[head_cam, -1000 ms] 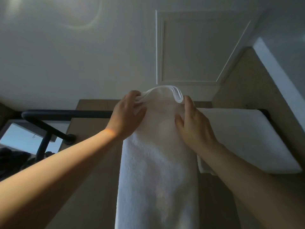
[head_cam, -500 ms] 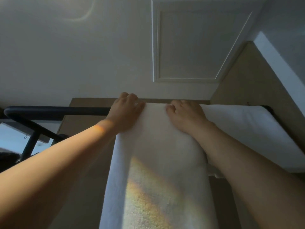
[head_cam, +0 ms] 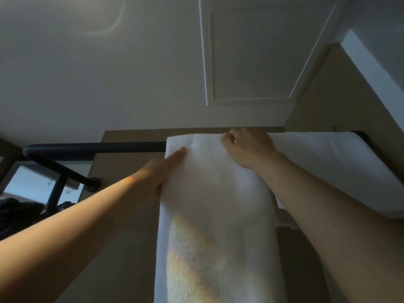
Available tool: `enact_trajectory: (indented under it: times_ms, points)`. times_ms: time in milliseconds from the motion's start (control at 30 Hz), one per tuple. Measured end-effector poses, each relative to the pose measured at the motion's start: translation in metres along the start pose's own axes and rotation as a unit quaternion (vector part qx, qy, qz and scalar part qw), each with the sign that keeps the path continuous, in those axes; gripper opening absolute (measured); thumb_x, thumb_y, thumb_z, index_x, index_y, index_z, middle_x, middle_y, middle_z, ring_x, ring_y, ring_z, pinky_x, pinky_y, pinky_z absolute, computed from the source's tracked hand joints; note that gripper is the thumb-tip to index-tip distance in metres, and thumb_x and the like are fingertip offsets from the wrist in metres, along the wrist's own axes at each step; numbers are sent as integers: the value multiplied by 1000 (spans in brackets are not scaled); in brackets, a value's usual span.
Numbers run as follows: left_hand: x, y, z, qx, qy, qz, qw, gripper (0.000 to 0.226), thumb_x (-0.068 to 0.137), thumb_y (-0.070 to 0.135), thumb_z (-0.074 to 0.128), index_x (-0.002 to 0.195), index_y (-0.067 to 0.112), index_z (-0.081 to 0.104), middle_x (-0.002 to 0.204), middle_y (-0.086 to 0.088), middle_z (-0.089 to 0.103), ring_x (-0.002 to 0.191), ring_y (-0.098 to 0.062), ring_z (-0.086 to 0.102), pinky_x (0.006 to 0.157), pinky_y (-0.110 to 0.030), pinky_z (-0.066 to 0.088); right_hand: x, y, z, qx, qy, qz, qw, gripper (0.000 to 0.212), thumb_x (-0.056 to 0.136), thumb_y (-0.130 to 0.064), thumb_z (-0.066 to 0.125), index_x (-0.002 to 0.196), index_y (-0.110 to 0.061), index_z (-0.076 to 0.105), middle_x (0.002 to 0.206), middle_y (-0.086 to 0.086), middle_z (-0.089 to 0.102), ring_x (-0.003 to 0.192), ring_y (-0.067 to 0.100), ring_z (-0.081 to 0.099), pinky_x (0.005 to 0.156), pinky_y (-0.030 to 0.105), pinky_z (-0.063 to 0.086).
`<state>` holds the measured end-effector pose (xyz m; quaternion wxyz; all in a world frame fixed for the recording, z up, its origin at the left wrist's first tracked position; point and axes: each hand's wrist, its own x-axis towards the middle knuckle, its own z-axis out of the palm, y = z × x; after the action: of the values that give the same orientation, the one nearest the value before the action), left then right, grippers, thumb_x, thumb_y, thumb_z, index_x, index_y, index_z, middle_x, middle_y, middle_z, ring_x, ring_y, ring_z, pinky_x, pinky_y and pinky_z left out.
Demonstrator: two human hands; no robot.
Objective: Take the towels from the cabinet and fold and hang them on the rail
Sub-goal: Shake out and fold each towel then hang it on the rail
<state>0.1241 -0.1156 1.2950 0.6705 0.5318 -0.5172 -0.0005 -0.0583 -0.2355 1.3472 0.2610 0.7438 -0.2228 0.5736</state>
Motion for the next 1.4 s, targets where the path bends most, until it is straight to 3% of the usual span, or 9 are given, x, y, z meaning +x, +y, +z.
enact_trajectory:
  times_ms: [133,233,333,467,733,933,1133,1333,1400]
  points:
    - [-1,2,14,-52,44,16,998,50,77,55,72,100,10,69,89,-7,77,80,-26,74,67,-35,59,1,1,-6,14,-37,-4,999,45,105,-29,21,112,-4,58,127,17,59,117,32,52,95,35,37]
    - [-2,7,23,-61,105,19,992,45,79,47,75,99,7,69,94,-10,73,85,-29,70,71,-36,57,-2,2,-15,78,-51,-6,996,40,105,-34,26,101,-11,58,116,17,60,110,31,54,91,35,38]
    - [-3,14,25,-51,126,22,991,43,81,44,74,96,5,68,93,-12,71,85,-29,68,79,-40,56,-18,7,-23,185,33,-30,982,30,103,-29,36,113,-13,59,112,5,56,105,21,52,85,30,39]
    - [-3,15,25,-52,129,22,990,45,82,43,74,100,2,68,96,-13,71,86,-29,68,79,-39,56,-60,18,-31,179,172,-9,969,30,99,-29,48,121,-12,59,114,2,62,103,18,58,78,26,41]
    - [-6,18,27,-46,134,22,990,39,81,44,74,92,7,65,94,-10,69,86,-27,65,82,-39,54,-82,25,-19,254,38,136,957,46,97,-45,48,128,-11,45,87,-10,50,71,4,45,58,22,35]
    - [-2,21,26,-13,156,40,987,35,82,47,72,79,14,59,88,-5,64,79,-20,60,77,-35,48,-74,23,-19,339,55,138,929,50,95,-26,60,139,-18,37,121,3,59,89,8,58,65,16,37]
    - [11,53,16,144,276,149,939,46,76,52,75,64,12,56,64,-1,54,62,-18,52,60,-30,38,-45,19,-28,305,139,110,936,36,92,-21,62,127,-19,53,106,5,63,99,22,59,76,22,36]
    - [29,72,22,256,297,169,904,57,82,52,70,108,4,57,99,-9,57,93,-32,57,70,-34,38,-12,20,-31,167,153,121,966,24,93,-28,61,116,-22,65,119,2,67,115,27,57,97,33,37]
    - [35,73,28,279,290,161,901,51,84,51,68,106,8,53,99,-7,54,100,-34,58,76,-35,42,-5,24,-28,136,141,135,971,25,93,-30,59,116,-23,66,122,2,67,119,28,55,100,34,35]
